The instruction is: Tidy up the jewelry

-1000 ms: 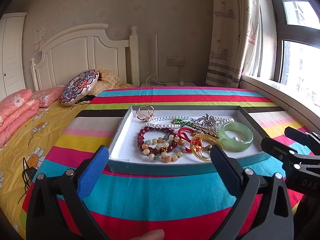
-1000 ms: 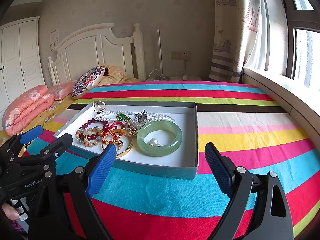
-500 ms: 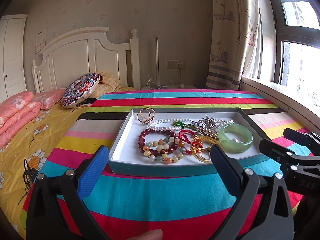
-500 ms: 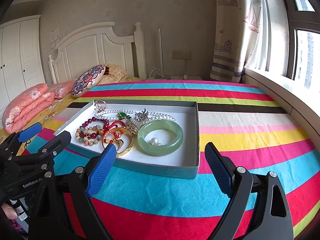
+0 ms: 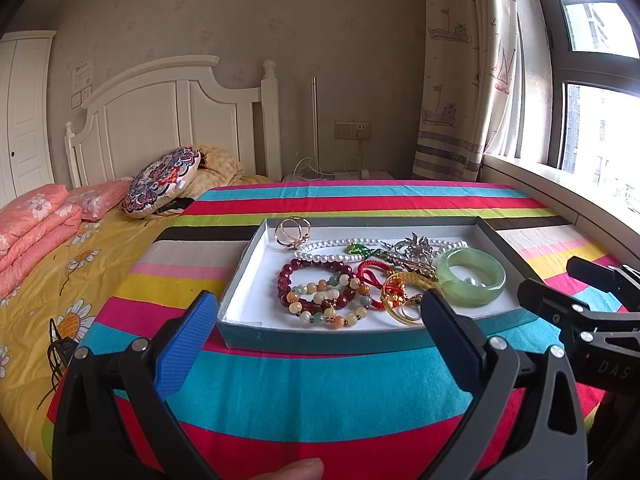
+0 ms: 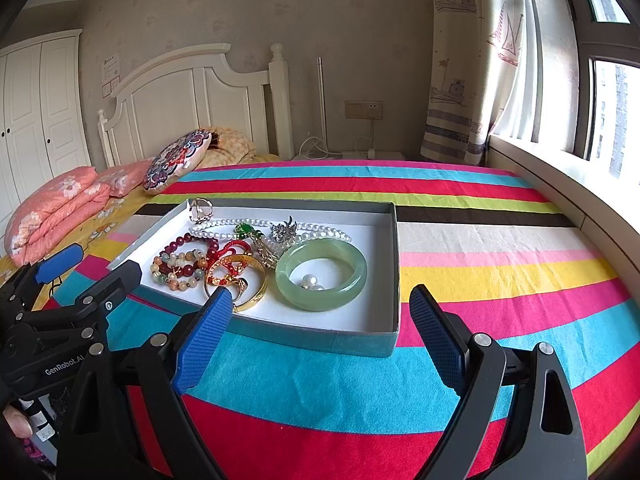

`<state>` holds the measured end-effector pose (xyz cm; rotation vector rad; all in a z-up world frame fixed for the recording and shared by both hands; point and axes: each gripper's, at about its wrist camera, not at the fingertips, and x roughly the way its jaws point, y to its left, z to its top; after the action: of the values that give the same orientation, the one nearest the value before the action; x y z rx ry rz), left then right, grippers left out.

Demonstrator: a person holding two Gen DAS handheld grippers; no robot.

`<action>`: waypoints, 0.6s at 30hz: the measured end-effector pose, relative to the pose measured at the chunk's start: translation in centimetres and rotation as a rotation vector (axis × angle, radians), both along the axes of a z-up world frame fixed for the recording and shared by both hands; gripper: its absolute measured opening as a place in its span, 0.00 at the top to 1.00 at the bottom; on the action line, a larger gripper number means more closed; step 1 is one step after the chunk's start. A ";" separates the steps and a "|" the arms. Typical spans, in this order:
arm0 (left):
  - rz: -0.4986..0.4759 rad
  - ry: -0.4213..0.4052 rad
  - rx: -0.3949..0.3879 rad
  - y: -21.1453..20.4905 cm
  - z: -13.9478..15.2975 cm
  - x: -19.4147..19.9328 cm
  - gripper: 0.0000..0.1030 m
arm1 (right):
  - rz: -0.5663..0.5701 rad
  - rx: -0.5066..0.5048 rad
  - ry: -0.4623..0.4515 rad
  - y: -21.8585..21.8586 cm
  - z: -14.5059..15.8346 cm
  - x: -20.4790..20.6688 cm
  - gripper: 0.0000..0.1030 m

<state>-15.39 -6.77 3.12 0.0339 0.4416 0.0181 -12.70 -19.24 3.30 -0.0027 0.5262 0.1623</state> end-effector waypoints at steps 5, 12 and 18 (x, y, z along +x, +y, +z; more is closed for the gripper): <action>-0.002 -0.001 -0.001 0.0 0.1 -0.1 0.02 | 0.001 0.001 0.001 0.0 0.0 0.0 0.16; 0.009 -0.005 0.018 -0.1 0.0 -0.1 0.02 | 0.001 -0.001 0.002 0.0 0.0 -0.1 0.16; 0.010 0.002 0.028 -0.1 -0.1 -0.2 0.02 | 0.004 -0.004 0.003 0.0 0.0 0.0 0.16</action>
<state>-15.56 -6.85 3.00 0.0597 0.4435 0.0346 -12.70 -19.19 3.26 -0.0073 0.5292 0.1655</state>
